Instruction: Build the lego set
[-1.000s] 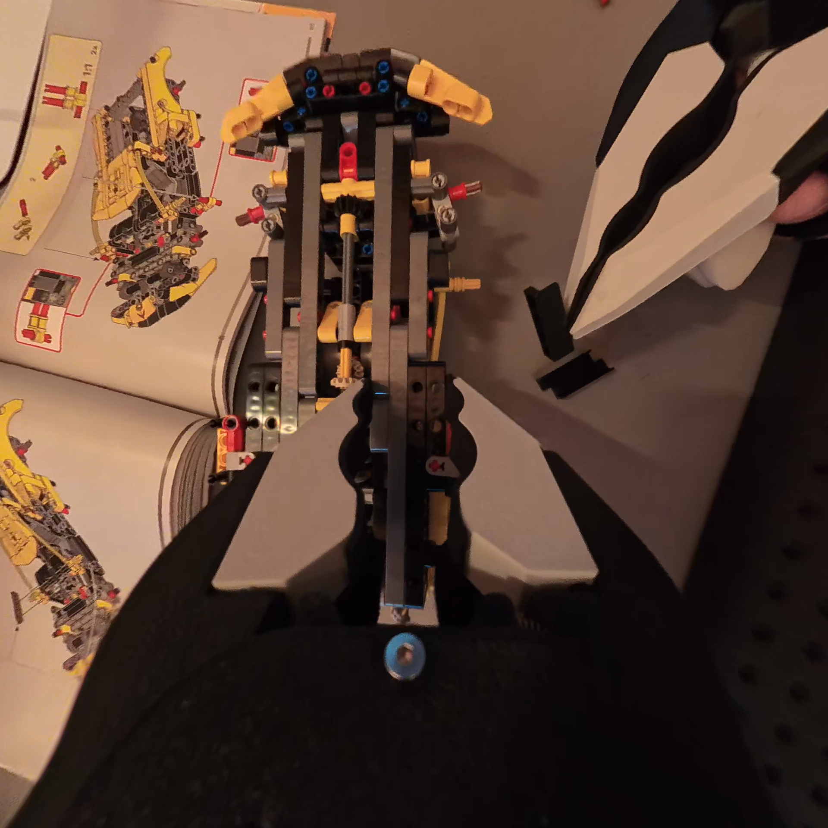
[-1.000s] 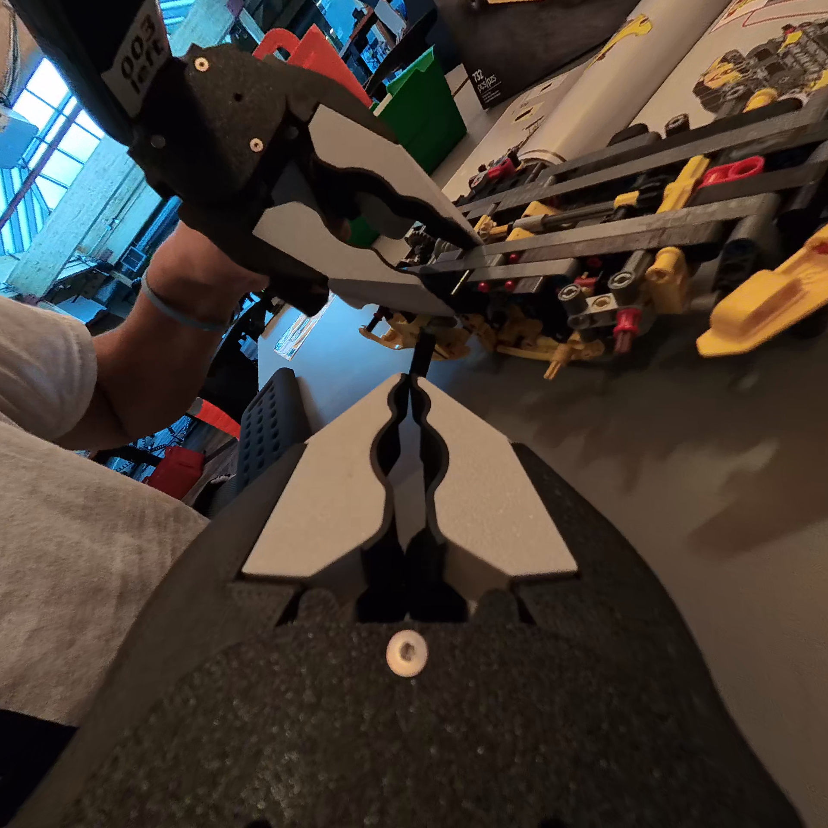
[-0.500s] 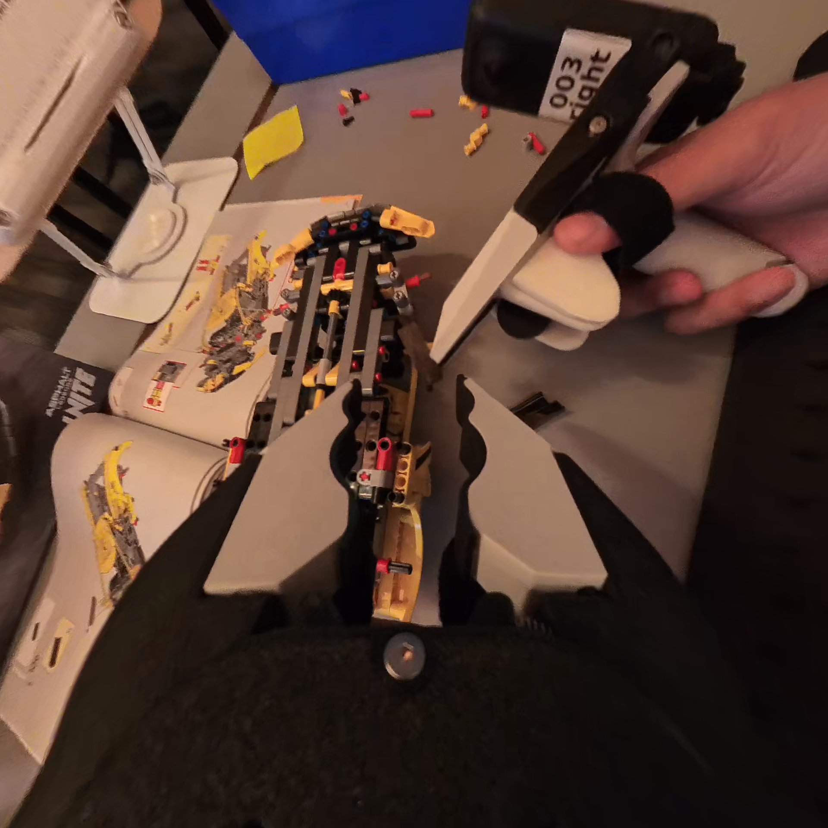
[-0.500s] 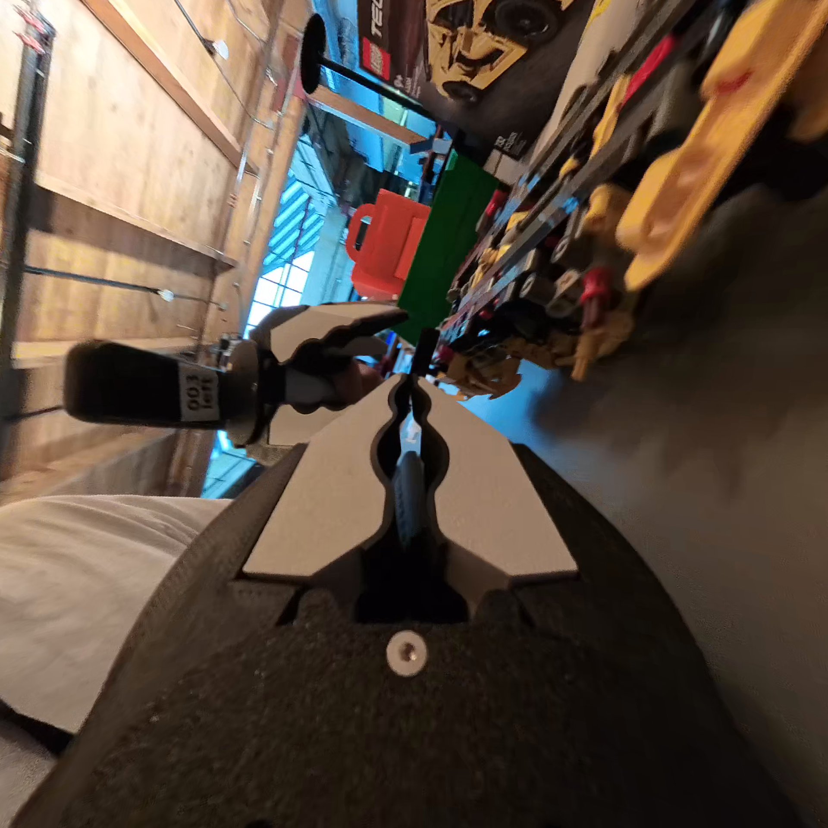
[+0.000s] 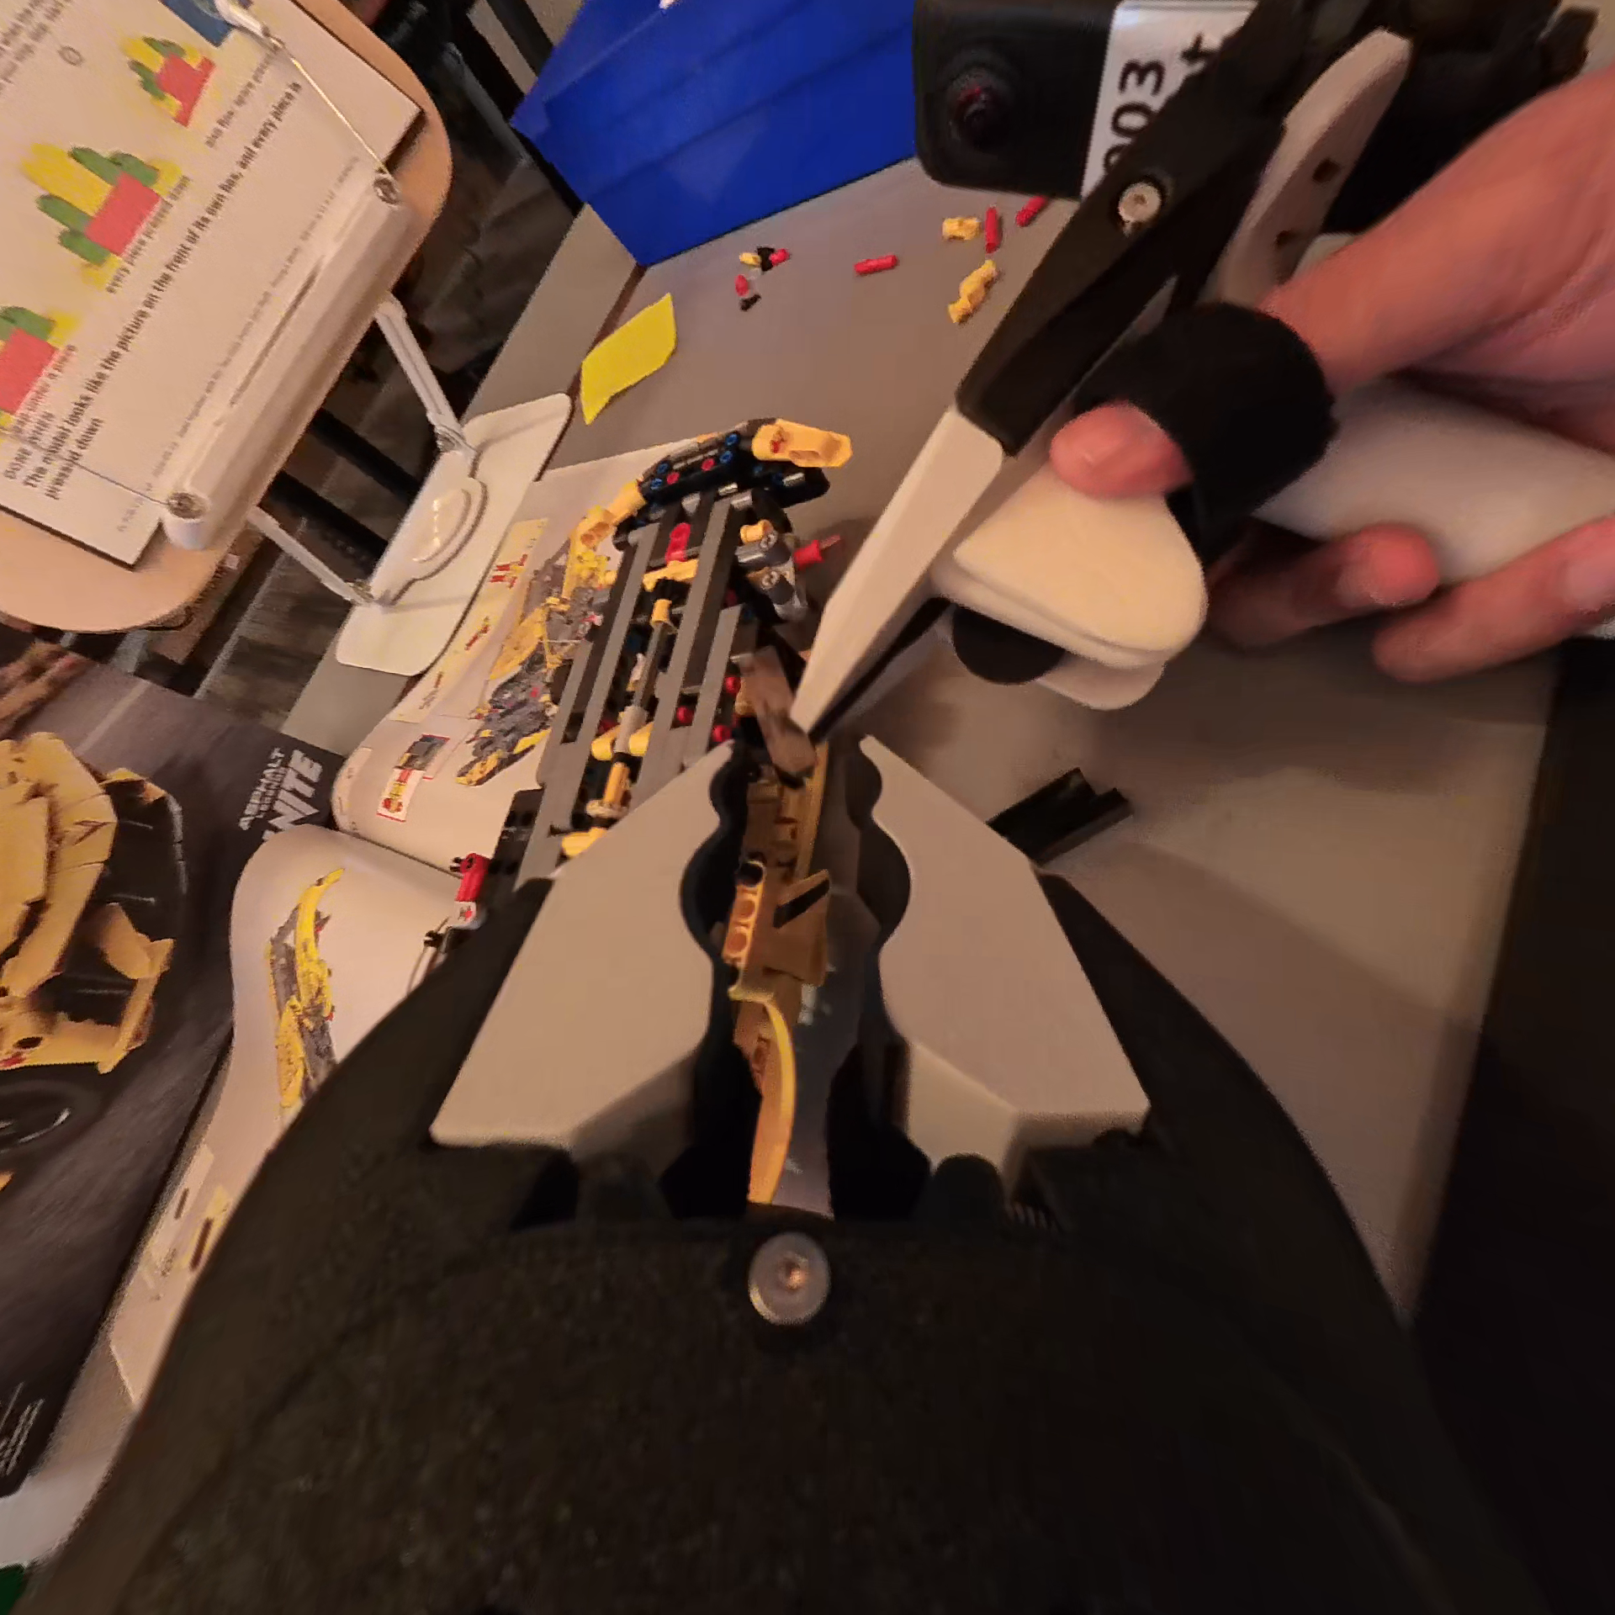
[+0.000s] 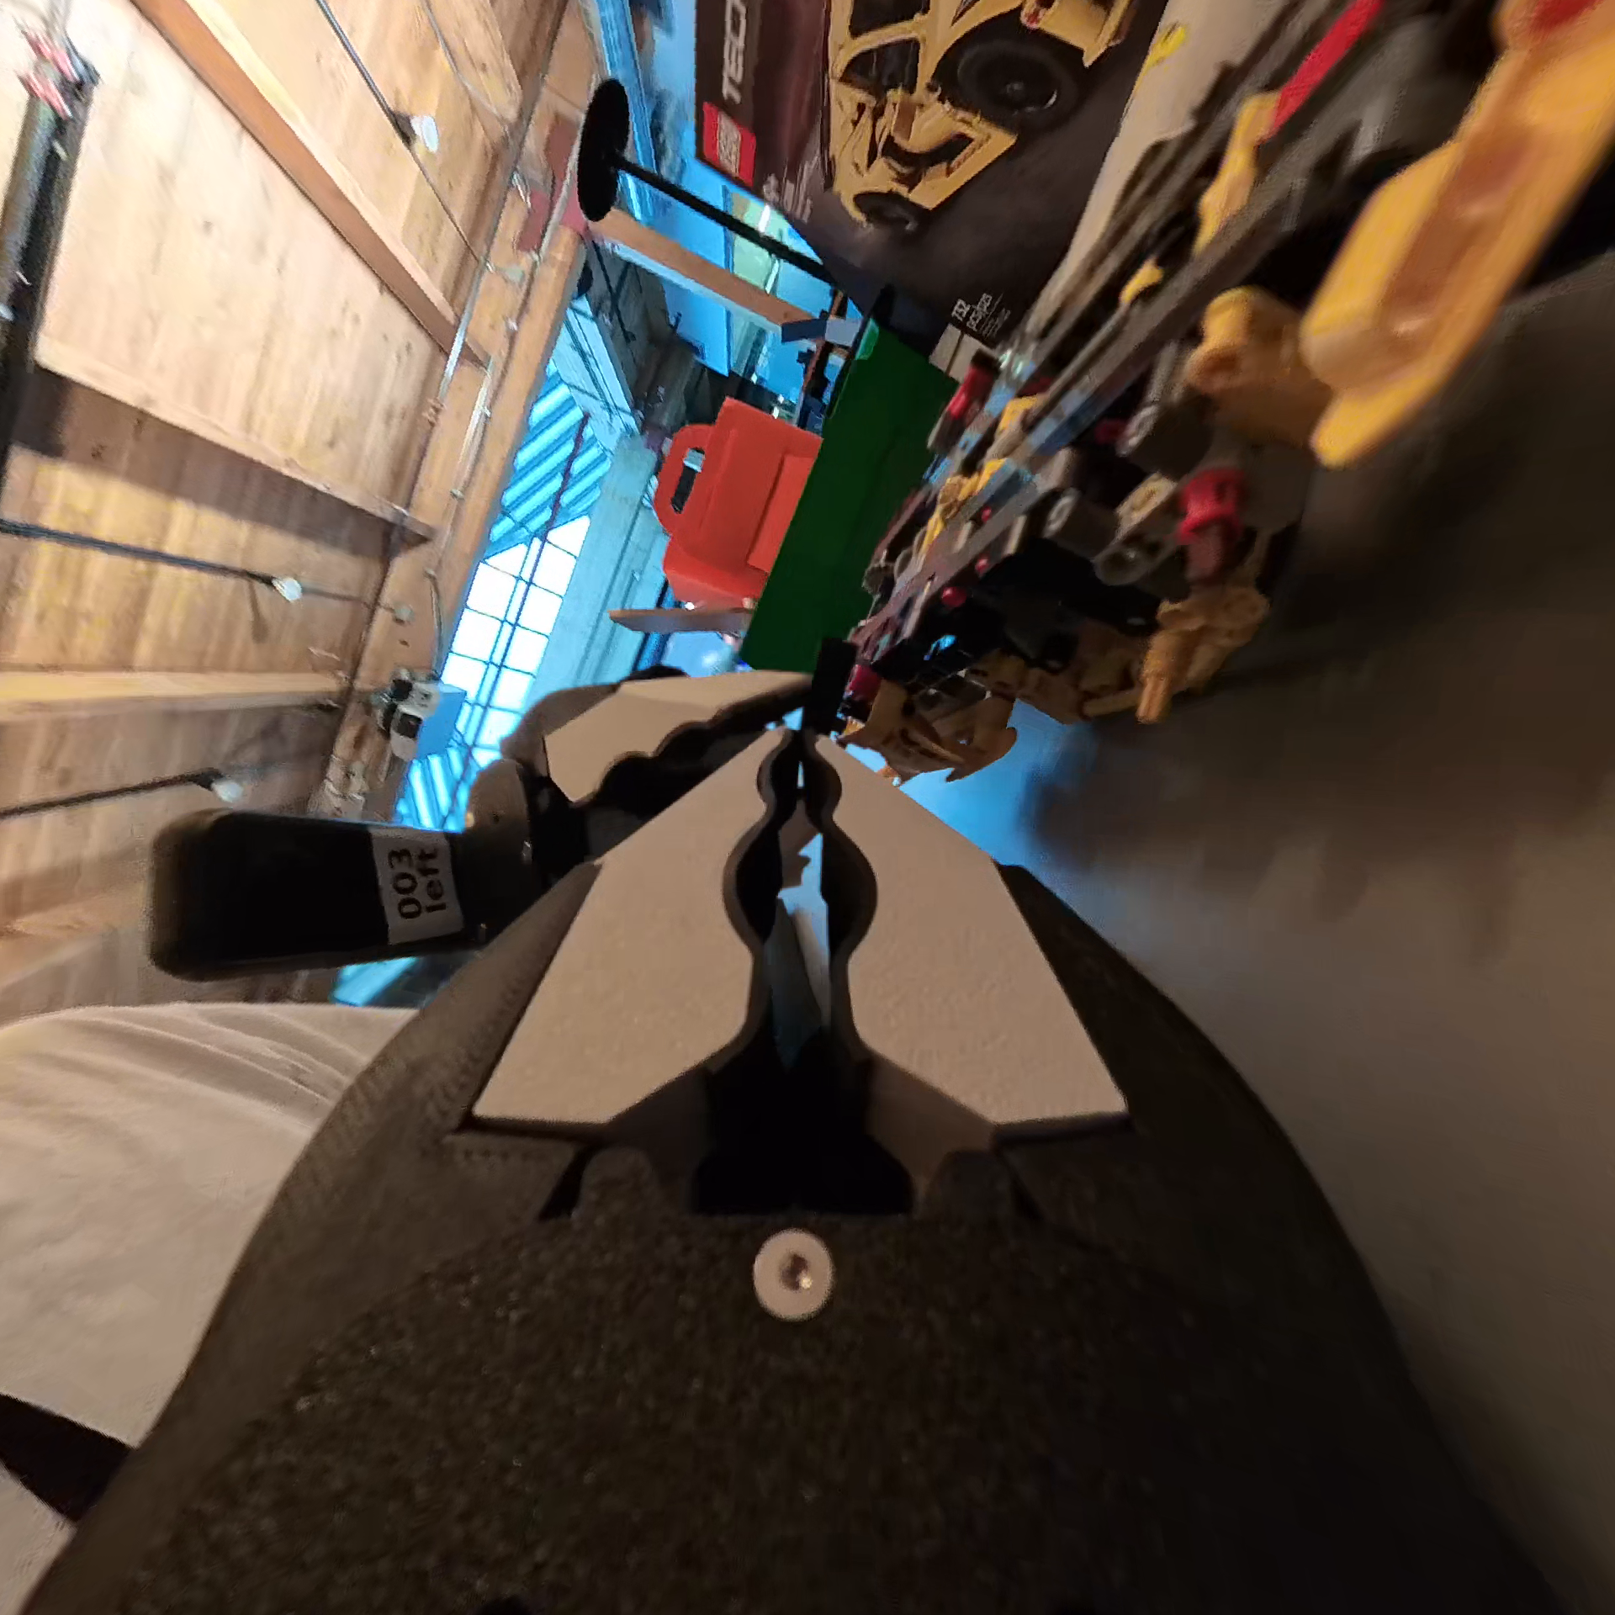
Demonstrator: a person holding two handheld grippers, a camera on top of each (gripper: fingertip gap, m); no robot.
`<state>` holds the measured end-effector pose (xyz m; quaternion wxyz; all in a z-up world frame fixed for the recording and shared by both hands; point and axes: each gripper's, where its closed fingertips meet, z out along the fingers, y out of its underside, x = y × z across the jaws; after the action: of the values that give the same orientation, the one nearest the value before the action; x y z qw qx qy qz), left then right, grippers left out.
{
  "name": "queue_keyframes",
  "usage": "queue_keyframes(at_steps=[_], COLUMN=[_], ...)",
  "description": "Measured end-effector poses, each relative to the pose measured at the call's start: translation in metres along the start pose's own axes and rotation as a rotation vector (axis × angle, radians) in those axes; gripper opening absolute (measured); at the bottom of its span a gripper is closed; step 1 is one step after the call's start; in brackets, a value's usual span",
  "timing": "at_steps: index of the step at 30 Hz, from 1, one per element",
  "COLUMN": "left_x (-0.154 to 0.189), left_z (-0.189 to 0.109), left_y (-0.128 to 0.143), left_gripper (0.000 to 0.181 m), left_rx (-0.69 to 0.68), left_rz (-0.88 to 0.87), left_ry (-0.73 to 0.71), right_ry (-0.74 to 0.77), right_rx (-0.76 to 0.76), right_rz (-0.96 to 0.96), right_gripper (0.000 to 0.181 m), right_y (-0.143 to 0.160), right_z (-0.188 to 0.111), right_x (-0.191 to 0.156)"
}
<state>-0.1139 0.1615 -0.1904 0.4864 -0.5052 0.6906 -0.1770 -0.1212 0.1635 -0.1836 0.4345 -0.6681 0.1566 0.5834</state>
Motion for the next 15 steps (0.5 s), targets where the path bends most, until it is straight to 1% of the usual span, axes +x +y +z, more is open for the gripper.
queue_keyframes(at_steps=[3,5,6,8,9,12,13,15], left_x=[0.001,0.003,0.003,-0.001,-0.003,-0.017,-0.018,-0.022], left_z=[0.002,0.001,0.000,-0.007,-0.011,-0.020,-0.023,-0.028], left_y=[0.000,0.002,0.003,-0.001,-0.004,-0.016,-0.023,-0.034], left_gripper=[0.022,0.022,0.022,0.021,0.021,0.022,0.023,0.022], left_rx=[0.010,0.009,0.017,0.050,0.077,0.140,0.173,0.230], left_rz=[-0.017,-0.039,-0.066,-0.166,-0.245,-0.556,-0.654,-0.780], left_ry=[0.005,0.032,0.049,0.098,0.142,0.289,0.361,0.456], right_ry=[0.072,0.137,0.203,0.375,0.453,0.690,0.744,0.826], right_rx=[-0.006,-0.003,-0.013,-0.069,-0.099,-0.172,-0.192,-0.221], right_rz=[-0.100,-0.234,-0.337,-0.645,-0.821,-1.342,-1.490,-1.693], right_gripper=[0.000,0.000,0.000,0.000,0.000,0.000,0.000,0.000], right_y=[0.001,-0.002,-0.002,-0.006,-0.008,-0.016,-0.016,-0.012], right_z=[0.001,-0.002,-0.004,-0.010,-0.012,-0.018,-0.019,-0.018], right_x=[0.003,0.000,0.001,0.006,0.006,0.005,0.004,0.003])
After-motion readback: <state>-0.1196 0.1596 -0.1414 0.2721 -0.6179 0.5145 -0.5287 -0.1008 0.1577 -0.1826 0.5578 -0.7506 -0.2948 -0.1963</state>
